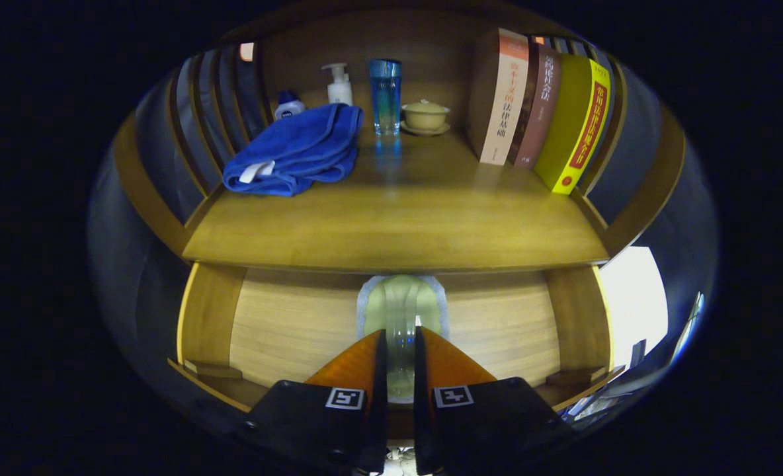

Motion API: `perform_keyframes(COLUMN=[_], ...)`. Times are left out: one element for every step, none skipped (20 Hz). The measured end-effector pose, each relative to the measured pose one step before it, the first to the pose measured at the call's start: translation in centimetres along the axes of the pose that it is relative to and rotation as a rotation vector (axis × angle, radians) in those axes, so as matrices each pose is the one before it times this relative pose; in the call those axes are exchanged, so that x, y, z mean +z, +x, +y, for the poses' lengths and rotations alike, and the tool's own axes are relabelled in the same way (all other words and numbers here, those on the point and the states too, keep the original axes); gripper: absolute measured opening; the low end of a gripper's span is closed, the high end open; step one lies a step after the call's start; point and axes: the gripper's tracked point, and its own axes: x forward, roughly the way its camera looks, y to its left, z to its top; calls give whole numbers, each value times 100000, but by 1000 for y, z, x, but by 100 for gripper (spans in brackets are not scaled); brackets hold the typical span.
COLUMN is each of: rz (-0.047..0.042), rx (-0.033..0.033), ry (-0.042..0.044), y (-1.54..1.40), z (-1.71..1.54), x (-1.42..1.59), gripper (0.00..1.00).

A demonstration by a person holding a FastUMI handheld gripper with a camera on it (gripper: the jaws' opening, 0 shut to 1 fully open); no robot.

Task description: Pull open the drawer, take out the items inside it, and place them on the countertop above the cabinet.

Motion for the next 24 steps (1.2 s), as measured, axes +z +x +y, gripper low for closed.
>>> perform_keyframes(rz=[-288,-152,-64,-418,-989,-364,-164,-578,-871,-871,-740,-1301,-921,-336,-146,-483,-401,-375,-143,-323,-354,-319,-280,-308], rx=[50,-149,127,446,538,528,359,-177,36,-365,-352,-65,-42,-1,-276,-390,-177,-161,-380,-424,-831,-539,-601,-856], ry=[-969,-576,-480,-235,-119,-253,-749,-715,-428,-162,-160,212,311,325,347,222,412,857,694,552,462,10,70,-205], y=[-431,-411,-438,-430,-390,-411,-448,-240,-147,-119,-58,54,318,418,298,475,549,495,631,567,534,417,552,617], z=[40,-33,124,123,215,248,144,30,147,-2,21,75,125,180,13,-5,57,-5,-60,-145,-224,-249,-188,-237], x=[427,444,286,320,395,359,318,497,630,661,678,786,618,479,339,484,479,454,330,419,470,505,519,493], gripper=[25,25,25,25,25,25,25,25,25,25,25,25,25,25,25,25,25,25,25,25,25,25,25,25])
